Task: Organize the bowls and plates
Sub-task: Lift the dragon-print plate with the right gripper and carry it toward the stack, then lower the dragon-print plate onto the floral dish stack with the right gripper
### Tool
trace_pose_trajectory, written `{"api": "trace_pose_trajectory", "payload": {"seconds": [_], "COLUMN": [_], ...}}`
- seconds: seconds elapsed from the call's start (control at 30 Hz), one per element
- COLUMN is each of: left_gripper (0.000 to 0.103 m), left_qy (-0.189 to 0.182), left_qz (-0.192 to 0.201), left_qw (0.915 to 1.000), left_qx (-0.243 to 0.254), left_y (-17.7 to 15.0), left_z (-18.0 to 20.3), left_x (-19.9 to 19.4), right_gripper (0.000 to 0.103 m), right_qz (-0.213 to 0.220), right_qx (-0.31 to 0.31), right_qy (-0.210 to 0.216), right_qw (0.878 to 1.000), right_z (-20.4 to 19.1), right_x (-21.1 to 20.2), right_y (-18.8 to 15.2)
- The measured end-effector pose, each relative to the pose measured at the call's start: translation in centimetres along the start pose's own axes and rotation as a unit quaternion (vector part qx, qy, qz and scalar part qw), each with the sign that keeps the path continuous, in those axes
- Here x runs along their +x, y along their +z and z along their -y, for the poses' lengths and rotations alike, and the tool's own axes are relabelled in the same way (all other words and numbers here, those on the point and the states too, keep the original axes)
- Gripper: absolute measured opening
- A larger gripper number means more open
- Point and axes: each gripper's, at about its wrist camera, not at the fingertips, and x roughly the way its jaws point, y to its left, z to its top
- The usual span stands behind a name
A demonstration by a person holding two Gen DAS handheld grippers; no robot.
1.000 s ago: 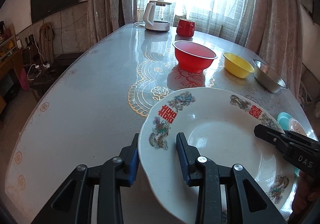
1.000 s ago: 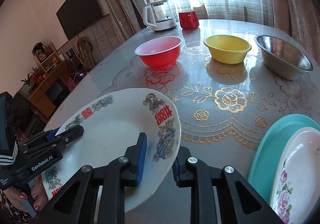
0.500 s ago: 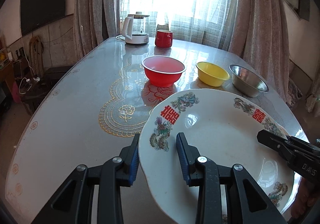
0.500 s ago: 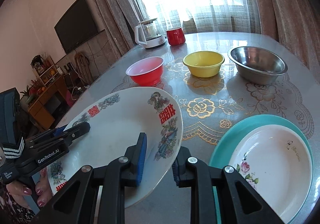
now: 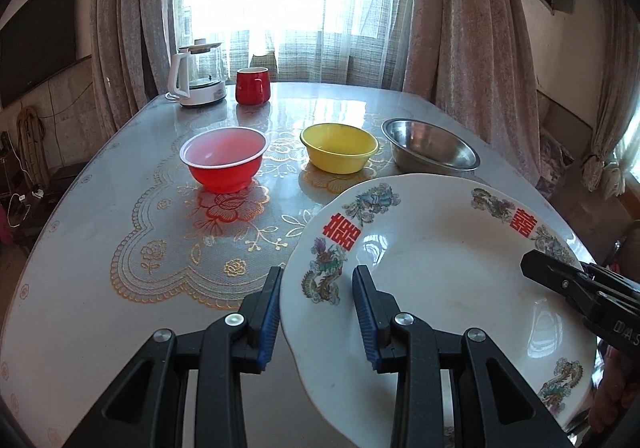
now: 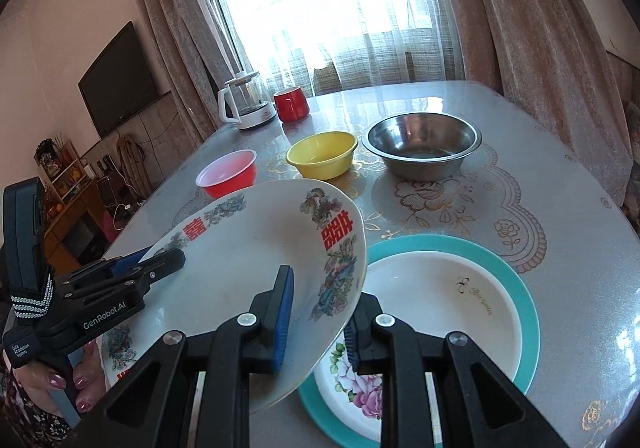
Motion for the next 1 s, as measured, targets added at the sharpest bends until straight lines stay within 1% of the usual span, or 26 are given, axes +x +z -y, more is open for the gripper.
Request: {"api": "trace_pose_trajectory", "payload": {"seconds": [0.3,0.33,0.37,0.4,0.43,0.47,0.5,0.53,0.57,0.6,0.63,0.67,0.7,0.73,0.77,0.83,0.87,0.9,0.93,0.97,1.0], "left_gripper": [0.034,0.028,0.017,0.018,0.019,0.018,0.018,0.019,0.017,0.014,0.016,0.016,0.016,0.016,0.017,0.017,0.020,0.033,0.041,0.052,0.058], "left_qy": [-0.028,-0.034,-0.062,-0.074,-0.060,-0.035,-0.027,-0.036,-0.031,-0.046,-0.061,-0.057,-0.056,-0.066,-0.067,-0.050,-0.043,-0.033,-0.022,-0.017,-0.019], "left_qz": [-0.012,-0.004,0.005,0.016,0.034,0.053,0.068,0.070,0.052,0.041,0.032,0.018,0.013,0.012,0.013,0.016,0.013,0.004,-0.006,-0.010,-0.024], "left_qw": [0.9992,0.9988,0.9969,0.9951,0.9928,0.9893,0.9870,0.9855,0.9869,0.9899,0.9919,0.9938,0.9959,0.9968,0.9974,0.9985,0.9986,0.9985,0.9979,0.9965,0.9944], "left_qx": [0.028,0.036,0.048,0.065,0.098,0.131,0.143,0.150,0.150,0.128,0.107,0.094,0.070,0.043,0.022,-0.012,-0.029,-0.043,-0.060,-0.081,-0.102], "left_y": [-0.2,-0.2,-0.1,0.0,0.0,-0.1,-0.3,-0.5,-0.4,-0.2,-0.2,-0.2,-0.2,-0.1,0.0,0.2,0.2,0.1,-0.2,-0.6,-0.9], "left_z": [4.8,5.5,6.4,7.6,9.3,10.9,11.9,12.4,12.7,12.3,11.7,10.9,9.9,8.5,7.2,4.2,2.6,1.3,-0.2,-1.5,-2.8], "left_x": [1.8,1.7,1.3,0.8,0.4,0.2,0.3,0.8,1.8,2.3,2.7,3.0,2.9,2.4,2.0,1.4,1.4,1.7,2.2,2.6,3.4], "right_gripper": [0.022,0.022,0.021,0.017,0.011,0.011,0.012,0.013,0.017,0.018,0.018,0.017,0.017,0.017,0.016,0.016,0.016,0.016,0.016,0.016,0.016], "right_qz": [0.006,0.007,0.010,0.013,0.016,0.017,0.001,-0.016,-0.026,-0.024,-0.021,-0.020,-0.022,-0.026,-0.025,-0.029,-0.031,-0.031,-0.030,-0.025,-0.021], "right_qx": [0.026,0.028,0.027,0.023,0.015,-0.003,-0.025,-0.042,-0.059,-0.068,-0.068,-0.059,-0.052,-0.056,-0.056,-0.046,-0.046,-0.046,-0.046,-0.047,-0.052], "right_qy": [-0.035,-0.036,-0.036,-0.023,-0.013,-0.012,-0.010,-0.016,-0.041,-0.051,-0.046,-0.041,-0.036,-0.036,-0.030,-0.021,-0.018,-0.015,-0.012,-0.008,-0.004], "right_qw": [0.999,0.999,0.999,0.999,1.000,1.000,1.000,0.999,0.997,0.996,0.996,0.997,0.998,0.997,0.998,0.998,0.998,0.998,0.998,0.999,0.998], "right_z": [4.4,4.9,5.2,5.4,5.2,4.6,3.8,3.1,2.6,2.5,2.6,2.9,3.2,3.2,3.3,3.7,3.8,3.9,3.9,4.0,4.0], "right_x": [-1.6,-1.7,-1.9,-2.0,-2.1,-2.2,-1.7,-1.0,-0.2,0.4,0.6,0.8,0.9,1.0,1.0,1.2,1.2,1.2,1.2,1.1,1.1], "right_y": [-1.0,-1.1,-1.2,-1.2,-1.2,-1.2,-1.2,-1.5,-1.8,-2.0,-1.8,-1.7,-1.5,-1.2,-1.0,-0.9,-0.8,-0.9,-1.0,-1.1,-1.3]}}
